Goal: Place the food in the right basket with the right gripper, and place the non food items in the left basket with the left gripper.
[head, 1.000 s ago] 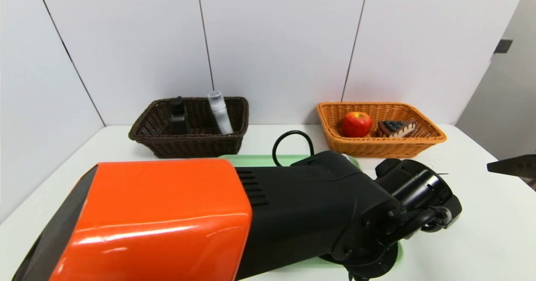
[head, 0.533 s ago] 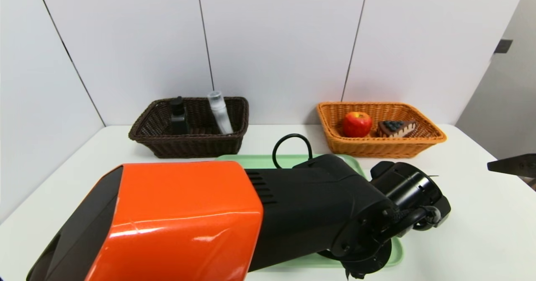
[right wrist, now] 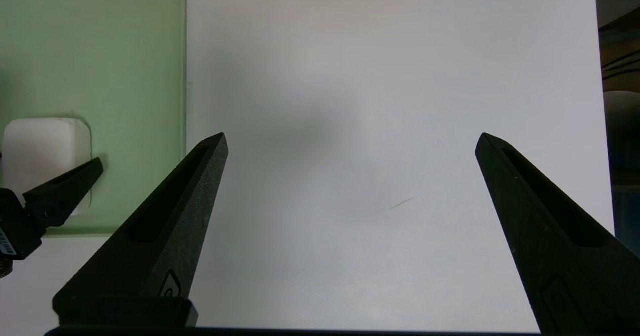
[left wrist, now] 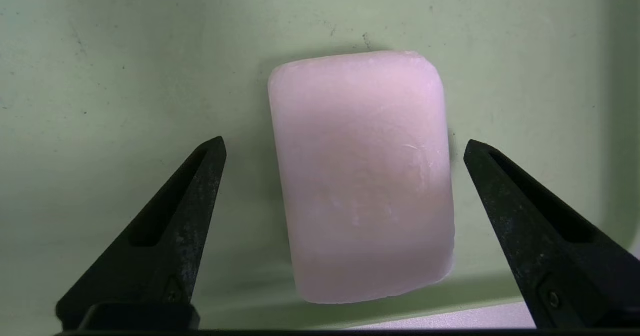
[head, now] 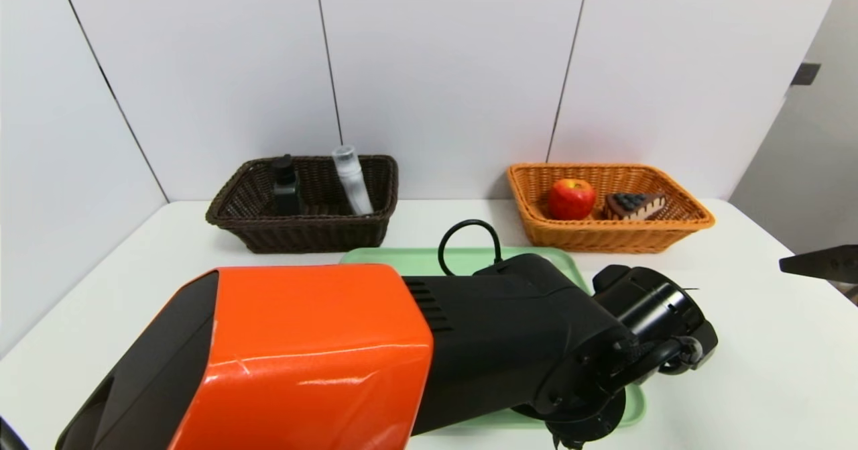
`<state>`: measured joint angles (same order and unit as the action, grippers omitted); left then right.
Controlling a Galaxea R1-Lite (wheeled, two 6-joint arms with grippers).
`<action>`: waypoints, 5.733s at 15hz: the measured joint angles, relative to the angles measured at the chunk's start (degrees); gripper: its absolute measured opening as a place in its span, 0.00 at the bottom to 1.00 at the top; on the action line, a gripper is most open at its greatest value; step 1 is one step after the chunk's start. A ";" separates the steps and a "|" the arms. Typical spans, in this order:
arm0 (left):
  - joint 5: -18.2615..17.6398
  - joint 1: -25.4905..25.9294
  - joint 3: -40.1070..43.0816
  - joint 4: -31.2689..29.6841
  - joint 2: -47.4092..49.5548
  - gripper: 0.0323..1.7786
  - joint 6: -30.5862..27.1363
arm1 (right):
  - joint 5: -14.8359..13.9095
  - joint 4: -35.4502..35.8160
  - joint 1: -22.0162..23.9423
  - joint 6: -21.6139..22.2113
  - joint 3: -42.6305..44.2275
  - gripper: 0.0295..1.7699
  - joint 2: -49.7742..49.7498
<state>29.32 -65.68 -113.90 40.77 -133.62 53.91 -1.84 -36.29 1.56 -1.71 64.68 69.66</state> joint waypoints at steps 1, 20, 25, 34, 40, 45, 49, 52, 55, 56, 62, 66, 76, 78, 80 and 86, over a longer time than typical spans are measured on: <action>-0.02 0.00 0.00 0.02 -0.06 0.82 -0.07 | 0.00 0.00 -0.02 0.00 0.04 0.97 -0.04; 1.22 11.74 0.09 2.15 14.49 0.54 -7.74 | 0.00 -0.33 -0.51 -0.05 -1.05 0.97 -3.78; -1.38 26.66 0.09 -0.13 23.26 0.54 -16.86 | -0.13 -0.28 -0.52 0.00 -2.30 0.97 -4.14; -28.47 55.19 0.63 -0.89 28.49 0.54 -22.91 | -0.61 -0.34 -0.51 -0.20 -3.02 0.97 -4.45; -43.81 69.32 1.35 -2.57 24.06 0.54 -40.52 | -0.59 -0.45 -0.51 -0.27 -4.16 0.97 -5.88; -52.49 72.90 1.33 -6.10 20.14 0.54 -47.24 | -0.59 -0.41 -0.51 -0.30 -4.95 0.97 -6.81; -54.28 72.99 1.39 -6.29 17.86 0.54 -47.04 | -0.59 -0.44 -0.51 -0.33 -5.01 0.97 -7.51; -54.46 73.06 1.39 -6.38 16.48 0.54 -47.26 | -0.59 -0.41 -0.51 -0.38 -5.01 0.97 -7.80; -54.61 72.62 1.35 -8.16 15.09 0.54 -47.28 | -0.61 -0.45 -0.51 -0.38 -5.01 0.97 -7.86; -54.59 72.59 1.33 -8.46 14.69 0.54 -47.30 | -0.61 -0.41 -0.51 -0.35 -5.01 0.97 -7.91; -54.57 71.61 1.30 -8.55 13.19 0.54 -46.97 | -0.61 -0.45 -0.51 -0.38 -5.01 0.97 -8.30; -54.50 70.52 1.24 -9.65 12.53 0.55 -46.30 | -0.61 -0.50 -0.51 -0.44 -5.01 0.97 -8.63; -54.28 69.47 0.91 -12.24 12.03 0.85 -45.40 | -0.59 -0.65 -0.51 -0.41 -5.47 0.97 -9.96; -53.91 69.51 0.89 -12.41 14.87 0.87 -44.87 | -0.59 -0.11 -0.51 -0.38 -5.40 0.97 -10.05; -52.52 68.99 0.89 -12.48 19.61 0.89 -44.79 | -0.27 1.21 -0.52 -0.68 -4.77 0.97 -10.07; -48.45 65.59 7.67 -7.23 42.75 0.93 -44.37 | 0.69 14.56 -2.35 -3.08 -3.88 0.97 -11.80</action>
<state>-19.13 -0.10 -106.23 33.54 -90.87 9.53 -1.15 -21.74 -0.79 -4.79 60.81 57.86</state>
